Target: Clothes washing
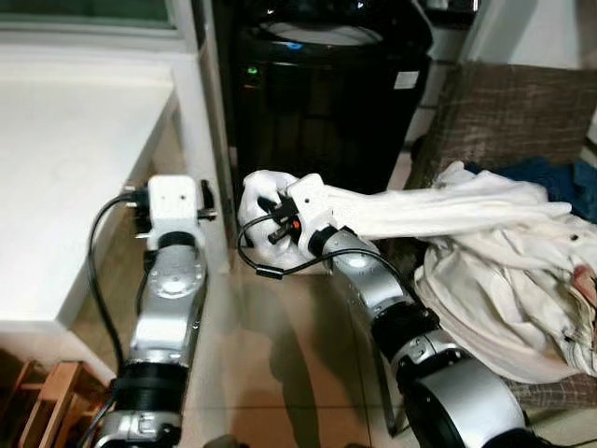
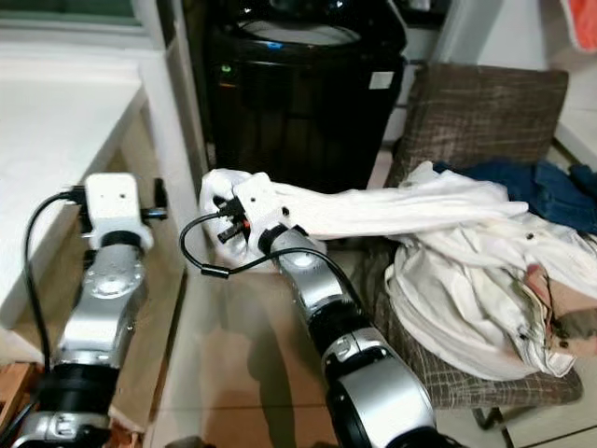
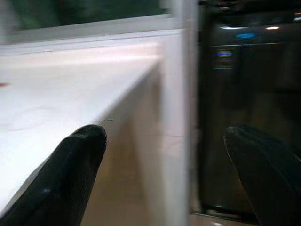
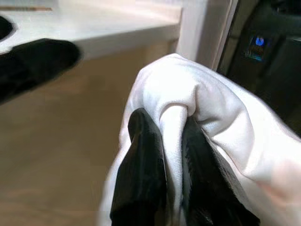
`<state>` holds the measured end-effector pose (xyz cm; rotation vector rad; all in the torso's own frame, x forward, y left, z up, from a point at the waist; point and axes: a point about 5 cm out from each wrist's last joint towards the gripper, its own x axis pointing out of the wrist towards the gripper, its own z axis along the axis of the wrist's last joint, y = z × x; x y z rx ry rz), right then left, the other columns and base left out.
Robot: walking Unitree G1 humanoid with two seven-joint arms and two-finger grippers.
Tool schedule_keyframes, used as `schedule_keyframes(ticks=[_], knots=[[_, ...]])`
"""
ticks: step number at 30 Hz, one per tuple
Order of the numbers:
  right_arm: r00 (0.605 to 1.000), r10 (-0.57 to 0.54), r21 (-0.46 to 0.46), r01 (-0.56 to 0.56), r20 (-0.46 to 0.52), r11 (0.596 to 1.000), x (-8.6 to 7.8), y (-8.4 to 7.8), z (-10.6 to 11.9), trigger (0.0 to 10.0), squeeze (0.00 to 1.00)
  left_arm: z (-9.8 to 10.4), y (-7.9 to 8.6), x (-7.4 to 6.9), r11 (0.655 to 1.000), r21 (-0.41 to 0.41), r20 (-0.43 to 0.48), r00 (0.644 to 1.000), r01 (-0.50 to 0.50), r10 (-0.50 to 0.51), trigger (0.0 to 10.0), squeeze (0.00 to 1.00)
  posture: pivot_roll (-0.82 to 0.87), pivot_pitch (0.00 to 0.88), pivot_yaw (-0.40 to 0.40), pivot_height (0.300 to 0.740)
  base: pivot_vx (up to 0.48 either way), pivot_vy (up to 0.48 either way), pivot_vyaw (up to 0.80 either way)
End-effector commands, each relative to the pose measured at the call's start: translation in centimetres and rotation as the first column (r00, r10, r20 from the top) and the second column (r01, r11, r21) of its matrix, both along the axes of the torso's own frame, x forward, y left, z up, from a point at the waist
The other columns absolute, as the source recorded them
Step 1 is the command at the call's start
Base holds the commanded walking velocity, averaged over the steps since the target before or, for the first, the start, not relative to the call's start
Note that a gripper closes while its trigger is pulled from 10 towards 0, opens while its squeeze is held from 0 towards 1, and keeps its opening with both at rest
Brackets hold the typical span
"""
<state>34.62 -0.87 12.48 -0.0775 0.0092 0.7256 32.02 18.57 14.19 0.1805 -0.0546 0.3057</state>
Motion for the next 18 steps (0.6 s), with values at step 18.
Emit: schedule_keyframes(ticks=[18], knots=[[0.967,-0.253,-0.17,0.244,-0.037,0.955,1.1,-4.0,-2.5,10.0,0.0,0.5,0.5,0.3,1.0,0.01,0.026,1.0,-0.014,0.013,10.0,0.0,-0.01,0.0,-0.045,0.74,0.0,0.0,0.0]])
